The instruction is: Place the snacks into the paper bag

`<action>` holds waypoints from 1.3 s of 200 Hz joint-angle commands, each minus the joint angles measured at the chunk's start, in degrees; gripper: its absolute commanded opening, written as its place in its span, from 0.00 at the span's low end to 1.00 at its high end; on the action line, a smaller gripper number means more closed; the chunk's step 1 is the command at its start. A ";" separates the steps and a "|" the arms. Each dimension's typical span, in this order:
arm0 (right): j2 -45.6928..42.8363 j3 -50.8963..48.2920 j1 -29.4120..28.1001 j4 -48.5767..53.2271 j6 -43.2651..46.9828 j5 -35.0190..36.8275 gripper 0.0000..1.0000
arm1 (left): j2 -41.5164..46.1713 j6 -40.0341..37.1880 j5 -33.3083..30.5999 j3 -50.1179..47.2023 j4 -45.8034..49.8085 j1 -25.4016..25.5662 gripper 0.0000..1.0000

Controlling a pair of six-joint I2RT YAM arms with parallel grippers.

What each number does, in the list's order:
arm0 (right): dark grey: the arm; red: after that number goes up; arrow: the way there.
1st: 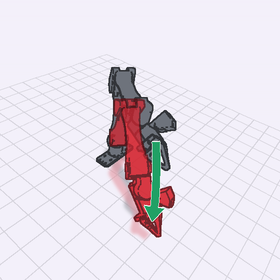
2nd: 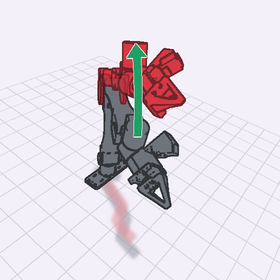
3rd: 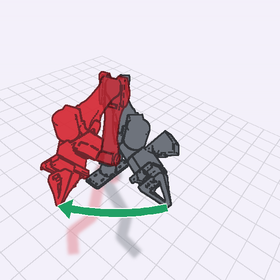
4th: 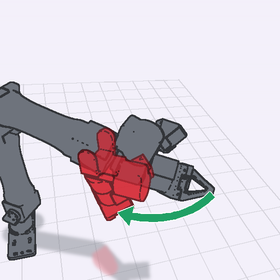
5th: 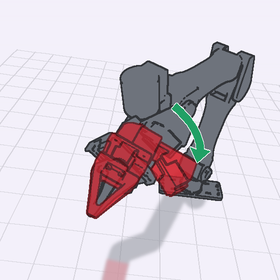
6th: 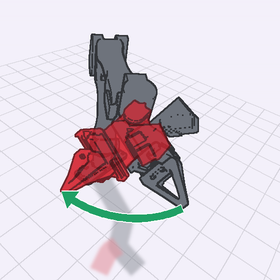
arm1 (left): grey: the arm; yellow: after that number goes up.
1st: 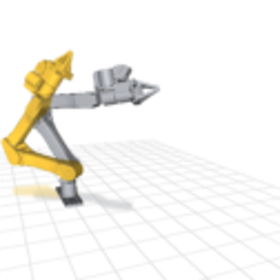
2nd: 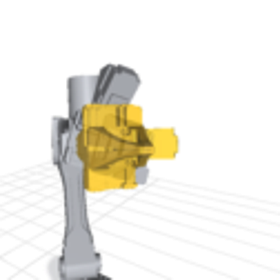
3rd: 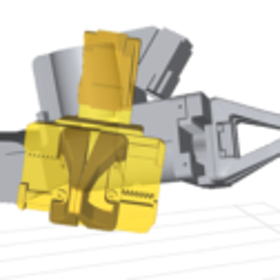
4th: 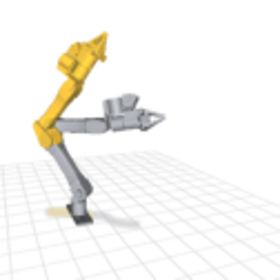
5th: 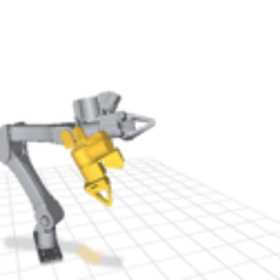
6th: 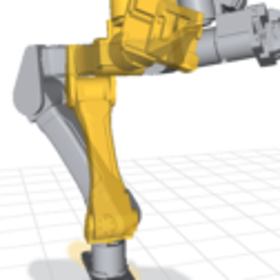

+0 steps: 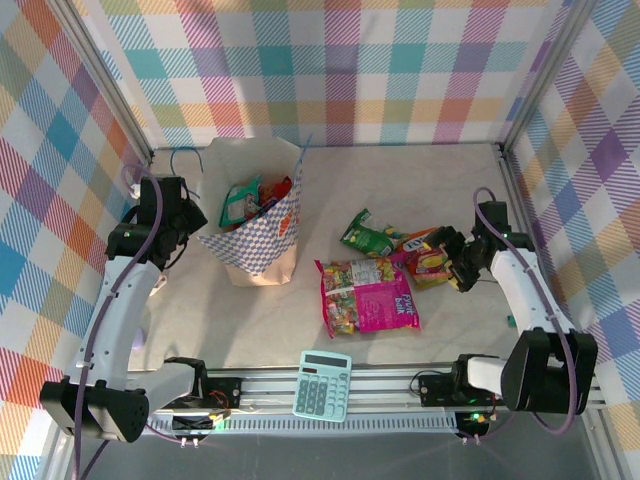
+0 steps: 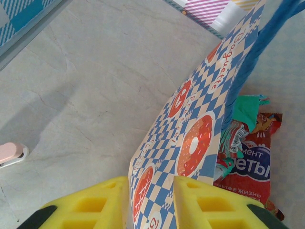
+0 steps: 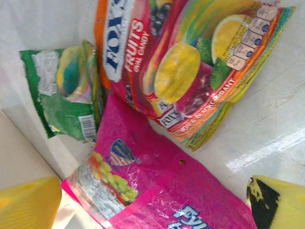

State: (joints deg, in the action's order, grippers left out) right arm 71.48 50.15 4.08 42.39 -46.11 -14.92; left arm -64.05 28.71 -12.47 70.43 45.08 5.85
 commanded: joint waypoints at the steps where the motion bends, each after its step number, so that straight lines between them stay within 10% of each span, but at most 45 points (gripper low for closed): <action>1: 1.50 -1.53 0.91 -2.71 -1.09 -2.04 0.99 | -0.20 -1.02 -0.33 1.90 1.39 -0.22 0.30; 260: 15.62 -4.47 1.19 -17.79 -0.30 -0.75 0.92 | -1.95 -0.63 -1.08 1.81 1.24 0.38 0.31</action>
State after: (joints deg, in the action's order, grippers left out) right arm 86.24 46.15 4.93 26.81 -46.28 -15.66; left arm -65.32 28.69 -12.73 71.09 45.10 5.91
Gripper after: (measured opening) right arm 0.927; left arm 0.305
